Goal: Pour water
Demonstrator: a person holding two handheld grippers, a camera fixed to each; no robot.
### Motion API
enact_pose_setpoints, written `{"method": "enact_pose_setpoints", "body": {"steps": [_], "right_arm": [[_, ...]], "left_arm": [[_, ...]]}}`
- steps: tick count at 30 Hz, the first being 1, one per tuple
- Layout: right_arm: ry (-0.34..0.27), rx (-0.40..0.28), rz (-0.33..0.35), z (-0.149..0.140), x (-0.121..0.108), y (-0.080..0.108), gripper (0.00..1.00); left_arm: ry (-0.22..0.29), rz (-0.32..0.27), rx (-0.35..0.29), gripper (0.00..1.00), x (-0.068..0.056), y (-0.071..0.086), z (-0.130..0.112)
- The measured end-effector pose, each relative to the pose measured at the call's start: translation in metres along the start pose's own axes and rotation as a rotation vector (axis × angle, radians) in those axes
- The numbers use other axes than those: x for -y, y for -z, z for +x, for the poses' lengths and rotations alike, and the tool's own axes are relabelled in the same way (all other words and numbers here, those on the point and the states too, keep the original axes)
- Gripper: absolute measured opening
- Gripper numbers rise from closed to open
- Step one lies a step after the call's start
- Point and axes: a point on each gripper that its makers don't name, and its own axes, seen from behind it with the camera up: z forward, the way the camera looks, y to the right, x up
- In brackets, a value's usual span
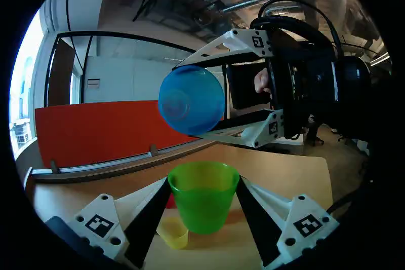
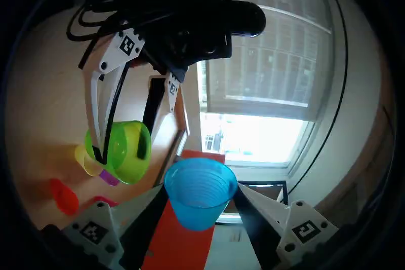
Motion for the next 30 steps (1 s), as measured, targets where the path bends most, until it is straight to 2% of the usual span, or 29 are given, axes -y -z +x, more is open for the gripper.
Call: {"method": "enact_pose_setpoints", "body": {"steps": [9,20,30], "right_arm": [[-0.052,-0.008,-0.004,-0.009,-0.001,-0.002,0.9],[-0.146,-0.016,-0.014,-0.025,0.001,-0.003,0.91],[-0.284,-0.027,-0.014,-0.037,0.006,-0.001,0.91]], "left_arm": [[-0.001,0.002,0.003,0.87,0.001,0.0,-0.001],[-0.005,0.004,0.006,0.87,0.0,0.002,-0.001],[-0.007,0.008,0.009,0.87,0.001,0.001,-0.002]]}}
